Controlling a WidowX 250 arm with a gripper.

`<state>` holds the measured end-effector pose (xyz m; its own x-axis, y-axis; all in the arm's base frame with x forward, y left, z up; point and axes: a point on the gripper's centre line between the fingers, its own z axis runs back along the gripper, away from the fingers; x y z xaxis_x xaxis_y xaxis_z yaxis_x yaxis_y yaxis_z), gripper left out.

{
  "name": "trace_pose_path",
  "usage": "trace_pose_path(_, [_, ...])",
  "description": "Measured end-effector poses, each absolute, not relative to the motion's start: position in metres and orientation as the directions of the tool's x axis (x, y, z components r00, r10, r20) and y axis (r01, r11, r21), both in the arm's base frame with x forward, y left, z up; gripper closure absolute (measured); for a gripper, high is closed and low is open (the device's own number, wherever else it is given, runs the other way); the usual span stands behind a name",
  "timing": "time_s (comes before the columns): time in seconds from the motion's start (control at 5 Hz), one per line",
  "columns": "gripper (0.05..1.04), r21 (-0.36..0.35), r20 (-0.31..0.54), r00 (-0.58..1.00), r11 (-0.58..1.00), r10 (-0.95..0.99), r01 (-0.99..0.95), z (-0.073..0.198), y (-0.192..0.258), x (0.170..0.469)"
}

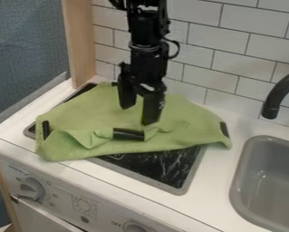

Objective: Unfold the cloth top to bottom

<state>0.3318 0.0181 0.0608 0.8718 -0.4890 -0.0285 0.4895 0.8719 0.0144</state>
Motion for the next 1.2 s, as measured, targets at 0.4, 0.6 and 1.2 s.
trace_pose_path(0.4, [0.084,0.095,-0.110,0.739,0.733,-0.665,0.674,0.060,0.028,0.320])
trace_pose_path(0.6, [0.085,0.119,-0.127,0.718,0.709,-0.684,0.695,0.061,0.031,0.321])
trace_pose_path(1.2, [0.085,0.080,-0.216,0.670,0.671,-0.710,0.737,0.037,0.027,0.316])
